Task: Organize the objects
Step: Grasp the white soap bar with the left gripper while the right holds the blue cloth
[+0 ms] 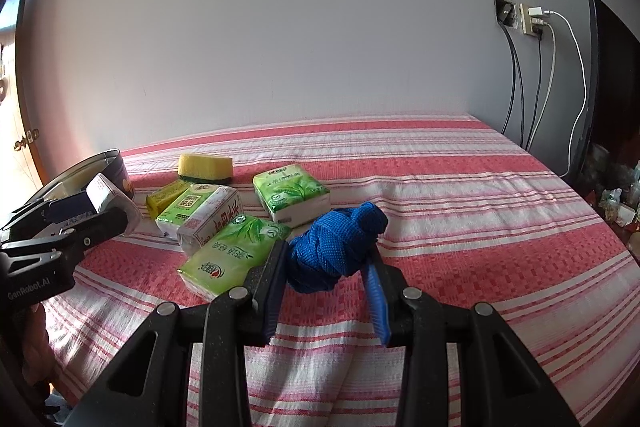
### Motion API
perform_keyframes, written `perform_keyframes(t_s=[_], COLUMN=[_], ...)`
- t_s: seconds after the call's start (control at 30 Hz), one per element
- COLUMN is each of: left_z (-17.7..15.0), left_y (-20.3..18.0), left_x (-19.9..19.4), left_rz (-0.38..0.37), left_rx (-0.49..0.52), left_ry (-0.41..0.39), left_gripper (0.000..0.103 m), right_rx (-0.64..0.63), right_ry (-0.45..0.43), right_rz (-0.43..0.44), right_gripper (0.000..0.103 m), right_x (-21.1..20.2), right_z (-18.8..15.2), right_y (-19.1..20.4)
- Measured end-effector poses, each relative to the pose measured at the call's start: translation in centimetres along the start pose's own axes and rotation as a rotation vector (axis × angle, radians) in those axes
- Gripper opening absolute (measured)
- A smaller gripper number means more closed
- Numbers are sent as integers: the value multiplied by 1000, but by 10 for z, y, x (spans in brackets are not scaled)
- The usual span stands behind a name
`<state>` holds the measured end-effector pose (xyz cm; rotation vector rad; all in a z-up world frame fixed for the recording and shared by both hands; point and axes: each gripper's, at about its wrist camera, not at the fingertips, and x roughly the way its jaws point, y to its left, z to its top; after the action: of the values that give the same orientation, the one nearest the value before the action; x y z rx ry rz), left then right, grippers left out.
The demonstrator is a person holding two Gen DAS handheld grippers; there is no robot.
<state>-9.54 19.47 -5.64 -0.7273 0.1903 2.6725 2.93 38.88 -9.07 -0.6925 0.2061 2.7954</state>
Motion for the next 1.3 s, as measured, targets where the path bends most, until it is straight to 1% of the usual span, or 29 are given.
perform_keyframes(t_s=[0.4, 0.63, 0.9, 1.17, 1.3], left_z=[-1, -1, -1, -3, -3], left_y=[7, 11, 16, 17, 21], left_x=[-8, -12, -15, -26, -30], left_rz=[42, 60, 68, 95, 93], left_rx=[-35, -58, -83, -90, -109], left_ry=[-44, -69, -91, -153, -177], left_gripper=[66, 66, 66, 66, 66], right_rx=[-12, -17, -25, -29, -32], right_ry=[-48, -100, -126, -147, -164], right_rz=[-12, -22, -28, -35, -37], right_gripper=[39, 39, 39, 39, 39], right_x=[-6, -12, -15, -19, -22], right_z=[-1, -2, -3, -3, -4], right_y=[3, 5, 7, 9, 9])
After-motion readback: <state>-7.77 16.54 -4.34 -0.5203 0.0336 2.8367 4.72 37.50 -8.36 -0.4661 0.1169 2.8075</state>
